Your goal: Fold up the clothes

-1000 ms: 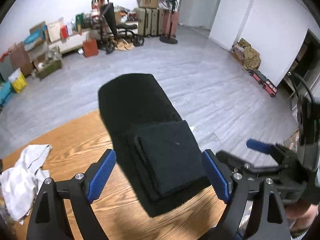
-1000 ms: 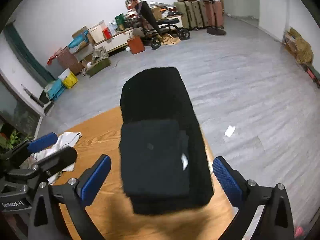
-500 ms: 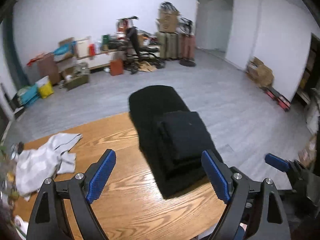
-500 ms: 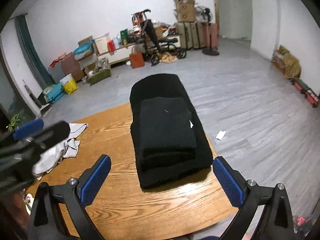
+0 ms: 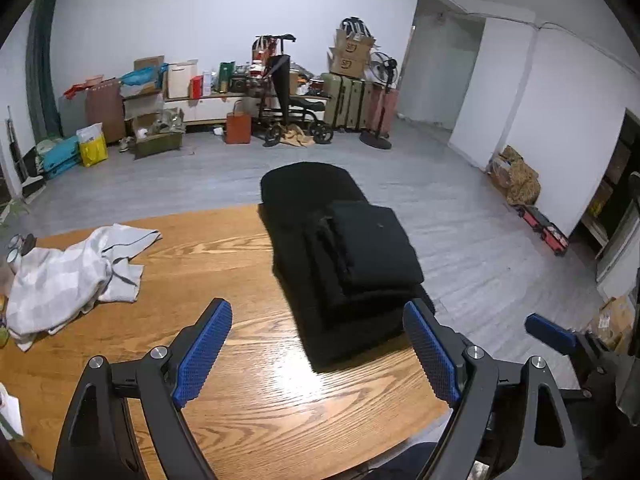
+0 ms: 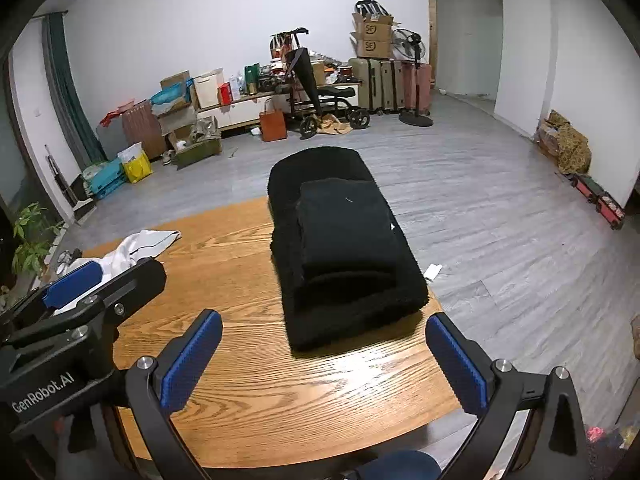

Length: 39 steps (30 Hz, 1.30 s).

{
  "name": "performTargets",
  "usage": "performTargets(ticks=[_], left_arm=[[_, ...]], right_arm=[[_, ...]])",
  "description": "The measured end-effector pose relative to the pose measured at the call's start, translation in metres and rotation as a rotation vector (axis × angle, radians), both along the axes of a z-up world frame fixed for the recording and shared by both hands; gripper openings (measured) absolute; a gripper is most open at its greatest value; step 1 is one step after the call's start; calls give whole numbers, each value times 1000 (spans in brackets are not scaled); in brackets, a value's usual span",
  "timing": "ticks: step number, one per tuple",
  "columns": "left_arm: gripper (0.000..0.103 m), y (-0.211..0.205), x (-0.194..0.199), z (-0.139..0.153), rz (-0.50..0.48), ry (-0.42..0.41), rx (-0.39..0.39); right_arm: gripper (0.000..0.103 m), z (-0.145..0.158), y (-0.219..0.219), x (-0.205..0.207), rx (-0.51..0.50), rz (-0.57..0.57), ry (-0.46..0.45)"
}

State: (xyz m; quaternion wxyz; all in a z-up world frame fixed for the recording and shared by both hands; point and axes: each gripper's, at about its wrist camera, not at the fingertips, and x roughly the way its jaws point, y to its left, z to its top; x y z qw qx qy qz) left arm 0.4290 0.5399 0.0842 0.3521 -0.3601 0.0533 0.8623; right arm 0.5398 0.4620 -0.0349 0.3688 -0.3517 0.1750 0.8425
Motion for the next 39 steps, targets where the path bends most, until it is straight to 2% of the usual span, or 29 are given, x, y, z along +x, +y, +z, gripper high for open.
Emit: performTargets(ticks=[6, 12, 39], left_arm=[[88, -1, -5, -8, -30, -22, 3], [88, 1, -8, -10, 21, 56, -54], [88, -9, -21, -25, -5, 19, -56]], right_arm=[[103, -7, 2, 4, 32, -20, -38], [103, -5, 19, 16, 23, -61, -16], [103, 3, 6, -2, 45, -29, 30]])
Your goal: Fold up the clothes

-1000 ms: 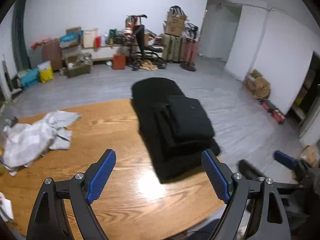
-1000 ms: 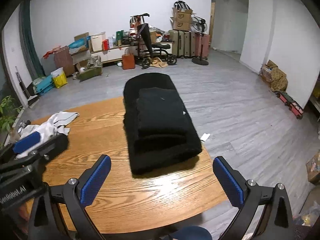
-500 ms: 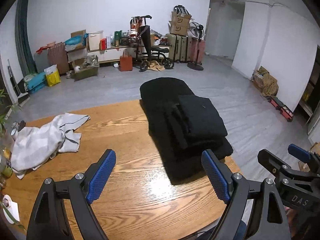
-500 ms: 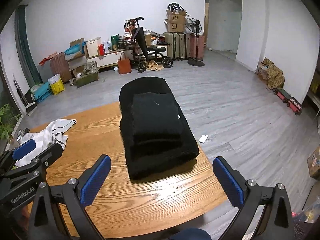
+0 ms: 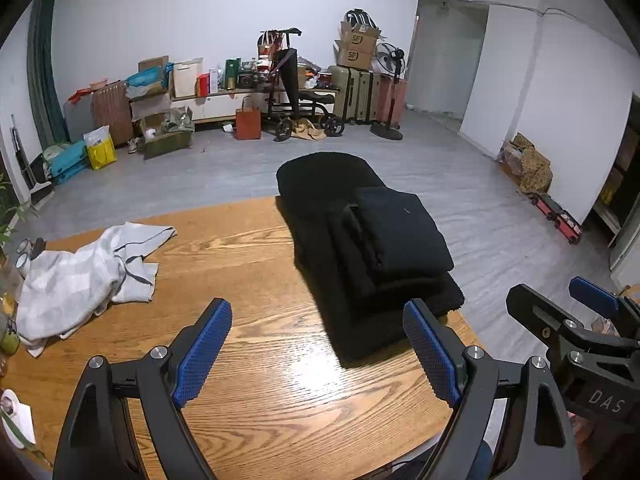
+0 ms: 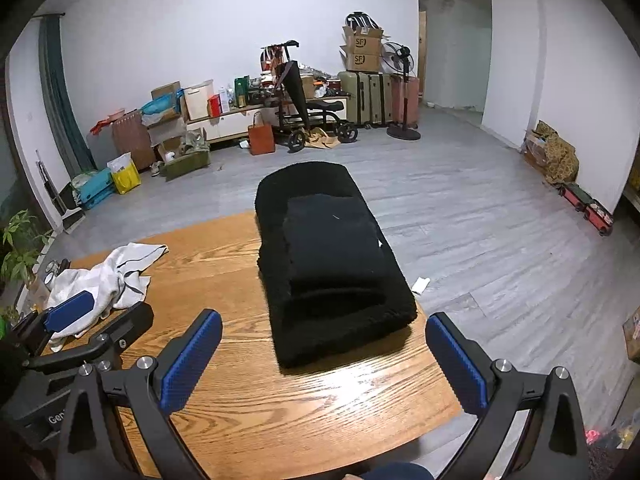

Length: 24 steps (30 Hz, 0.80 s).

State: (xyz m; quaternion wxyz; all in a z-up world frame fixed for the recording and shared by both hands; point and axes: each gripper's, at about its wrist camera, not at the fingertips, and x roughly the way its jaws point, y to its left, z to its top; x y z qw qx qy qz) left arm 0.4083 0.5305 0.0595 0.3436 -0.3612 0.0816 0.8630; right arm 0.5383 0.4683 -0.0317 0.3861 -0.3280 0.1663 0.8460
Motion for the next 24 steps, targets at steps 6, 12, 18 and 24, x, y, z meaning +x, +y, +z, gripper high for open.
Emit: performTargets(ticks=[6, 12, 18, 24], left_arm=[[88, -1, -4, -3, 3, -7, -6], [88, 1, -4, -4, 1, -5, -8], [88, 2, -4, -5, -1, -5, -11], [88, 4, -3, -5, -13, -12, -7]], right_arm=[[103, 0, 2, -5, -3, 4, 2], [103, 1, 2, -6, 3, -3, -7], [103, 2, 1, -6, 12, -12, -17], [103, 4, 0, -4, 39, -24, -27]])
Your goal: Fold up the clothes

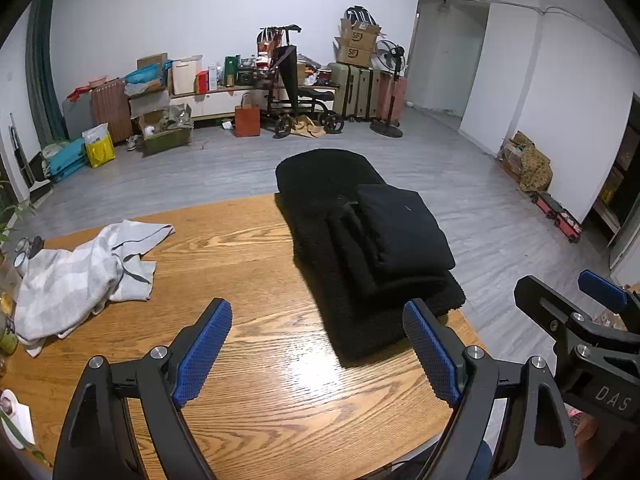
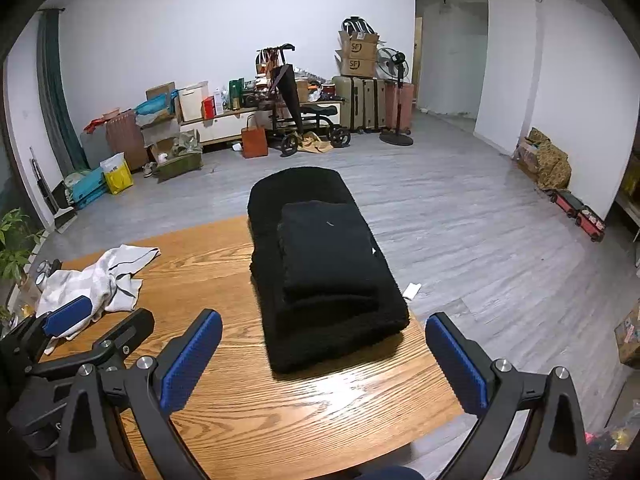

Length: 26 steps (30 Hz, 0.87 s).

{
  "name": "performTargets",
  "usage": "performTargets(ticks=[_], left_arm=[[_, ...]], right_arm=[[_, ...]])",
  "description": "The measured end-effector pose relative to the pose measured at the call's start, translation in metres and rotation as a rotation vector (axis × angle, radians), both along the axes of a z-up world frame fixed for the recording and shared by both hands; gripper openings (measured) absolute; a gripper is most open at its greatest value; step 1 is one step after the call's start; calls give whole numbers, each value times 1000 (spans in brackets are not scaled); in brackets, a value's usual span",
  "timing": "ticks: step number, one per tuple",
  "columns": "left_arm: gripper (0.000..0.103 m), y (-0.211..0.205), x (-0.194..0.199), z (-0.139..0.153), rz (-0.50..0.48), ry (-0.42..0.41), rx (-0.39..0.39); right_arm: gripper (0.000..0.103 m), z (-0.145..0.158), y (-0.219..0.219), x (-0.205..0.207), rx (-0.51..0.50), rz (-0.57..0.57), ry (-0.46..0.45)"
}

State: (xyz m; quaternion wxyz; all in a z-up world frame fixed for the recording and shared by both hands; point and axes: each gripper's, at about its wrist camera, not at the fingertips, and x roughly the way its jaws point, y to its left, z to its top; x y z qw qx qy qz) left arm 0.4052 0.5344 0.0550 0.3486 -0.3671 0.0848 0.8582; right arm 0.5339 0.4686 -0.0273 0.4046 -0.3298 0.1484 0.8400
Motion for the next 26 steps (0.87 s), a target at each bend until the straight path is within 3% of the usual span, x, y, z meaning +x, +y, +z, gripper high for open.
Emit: performTargets(ticks=[26], left_arm=[[88, 5, 9, -6, -21, 4, -6]], right_arm=[[103, -2, 5, 9, 16, -19, -13]])
